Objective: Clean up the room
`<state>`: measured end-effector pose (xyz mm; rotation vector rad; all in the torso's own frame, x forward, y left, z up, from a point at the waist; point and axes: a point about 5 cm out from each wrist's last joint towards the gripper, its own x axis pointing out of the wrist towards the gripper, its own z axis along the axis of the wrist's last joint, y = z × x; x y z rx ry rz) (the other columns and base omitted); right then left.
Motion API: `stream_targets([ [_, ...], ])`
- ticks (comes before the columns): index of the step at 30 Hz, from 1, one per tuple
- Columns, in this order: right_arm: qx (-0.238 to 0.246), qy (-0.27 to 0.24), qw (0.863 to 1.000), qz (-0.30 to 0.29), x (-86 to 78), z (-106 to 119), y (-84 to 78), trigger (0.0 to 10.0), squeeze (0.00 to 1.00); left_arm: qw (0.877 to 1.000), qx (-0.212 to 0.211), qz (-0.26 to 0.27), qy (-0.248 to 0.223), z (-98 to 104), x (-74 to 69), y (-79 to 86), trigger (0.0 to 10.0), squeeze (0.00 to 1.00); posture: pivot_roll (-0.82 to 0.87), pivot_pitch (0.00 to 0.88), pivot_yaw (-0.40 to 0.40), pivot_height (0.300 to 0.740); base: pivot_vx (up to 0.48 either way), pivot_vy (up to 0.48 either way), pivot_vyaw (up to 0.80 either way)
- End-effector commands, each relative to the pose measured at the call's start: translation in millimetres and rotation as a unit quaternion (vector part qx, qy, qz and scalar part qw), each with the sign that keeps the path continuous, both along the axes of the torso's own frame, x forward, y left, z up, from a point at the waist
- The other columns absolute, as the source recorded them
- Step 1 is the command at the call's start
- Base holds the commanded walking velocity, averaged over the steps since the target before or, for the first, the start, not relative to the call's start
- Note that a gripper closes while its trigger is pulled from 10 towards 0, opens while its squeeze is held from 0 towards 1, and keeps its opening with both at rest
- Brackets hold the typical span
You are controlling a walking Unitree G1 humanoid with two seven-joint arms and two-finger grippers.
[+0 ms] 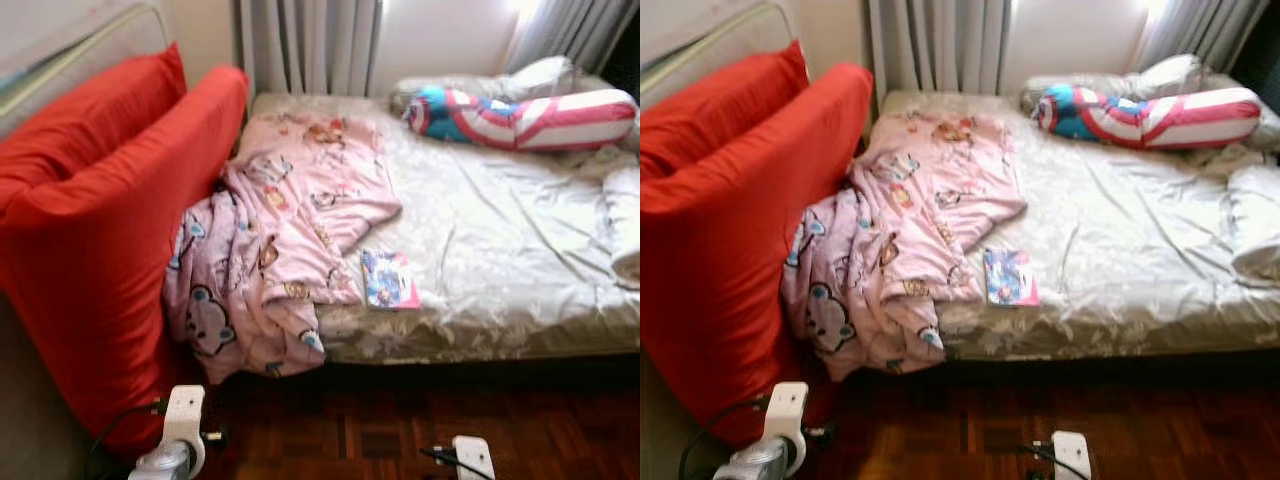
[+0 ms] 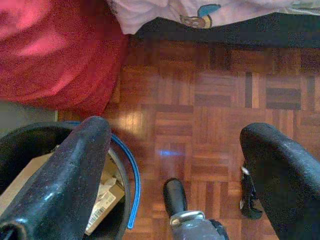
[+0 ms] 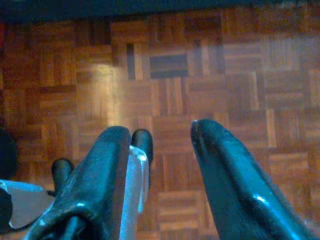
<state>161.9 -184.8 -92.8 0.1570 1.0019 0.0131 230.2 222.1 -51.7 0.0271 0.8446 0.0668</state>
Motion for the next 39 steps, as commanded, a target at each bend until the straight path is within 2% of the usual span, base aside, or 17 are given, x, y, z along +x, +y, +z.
stream_targets([
  [1, -0.001, -0.003, 1.000, -0.011, -0.2, 0.3, -2.8, 10.0, 0.00, 1.000, 0.001, -0.003, 0.015, -4.1, -5.6, -0.8, 10.0, 0.00, -0.04, 0.000, -0.051, 0.740, 0.000, -0.281, 0.00],
  [22, -0.001, -0.002, 1.000, -0.007, -1.4, -0.2, -2.2, 10.0, 0.00, 1.000, 0.001, -0.006, 0.017, -4.8, -6.9, -0.8, 10.0, 0.00, -0.04, 0.000, -0.051, 0.740, 0.000, -0.280, 0.00],
  [39, -0.001, -0.003, 1.000, -0.005, -1.3, 0.0, -2.4, 10.0, 0.00, 1.000, -0.006, 0.001, 0.012, -4.8, -6.7, -1.4, 10.0, 0.00, -0.04, 0.000, -0.052, 0.740, 0.000, 0.000, 0.00],
])
